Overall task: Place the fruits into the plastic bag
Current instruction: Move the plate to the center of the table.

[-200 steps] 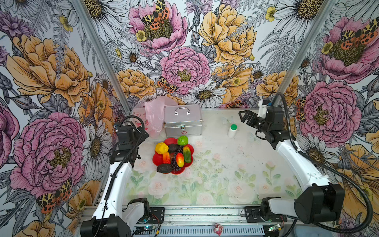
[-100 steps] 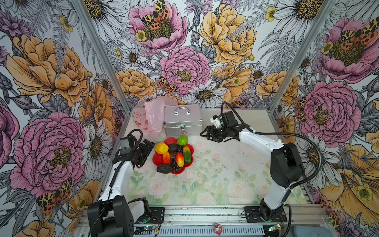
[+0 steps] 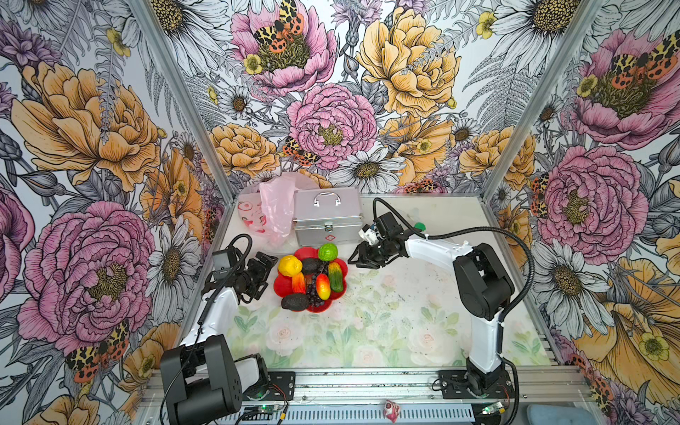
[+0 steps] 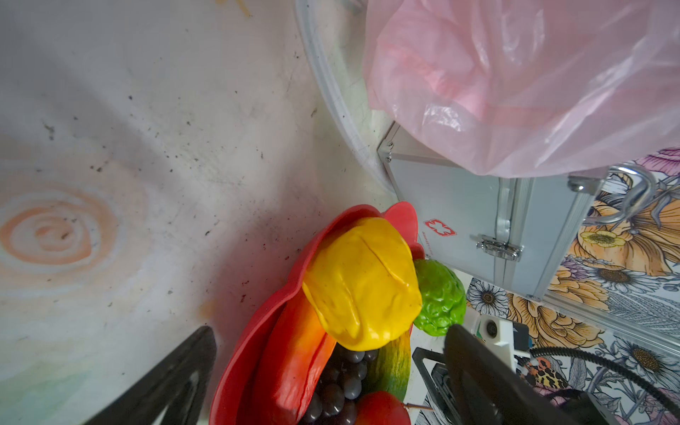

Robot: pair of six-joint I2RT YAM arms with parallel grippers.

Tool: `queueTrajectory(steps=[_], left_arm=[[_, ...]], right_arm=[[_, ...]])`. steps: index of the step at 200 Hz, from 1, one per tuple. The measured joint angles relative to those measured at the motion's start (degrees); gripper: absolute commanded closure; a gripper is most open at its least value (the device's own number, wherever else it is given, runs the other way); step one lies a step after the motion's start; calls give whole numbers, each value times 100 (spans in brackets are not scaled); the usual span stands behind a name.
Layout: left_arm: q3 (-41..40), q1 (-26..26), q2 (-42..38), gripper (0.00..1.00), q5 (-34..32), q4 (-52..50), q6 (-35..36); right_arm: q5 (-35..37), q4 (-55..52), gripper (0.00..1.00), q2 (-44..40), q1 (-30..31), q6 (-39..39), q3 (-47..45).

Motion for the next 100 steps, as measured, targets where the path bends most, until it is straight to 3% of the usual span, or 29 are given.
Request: queueTrajectory(steps=[100], left_arm=[[0,0,61,1,96,28,17]], right_arm=[[-68,-7,73,616,94,-22,354]])
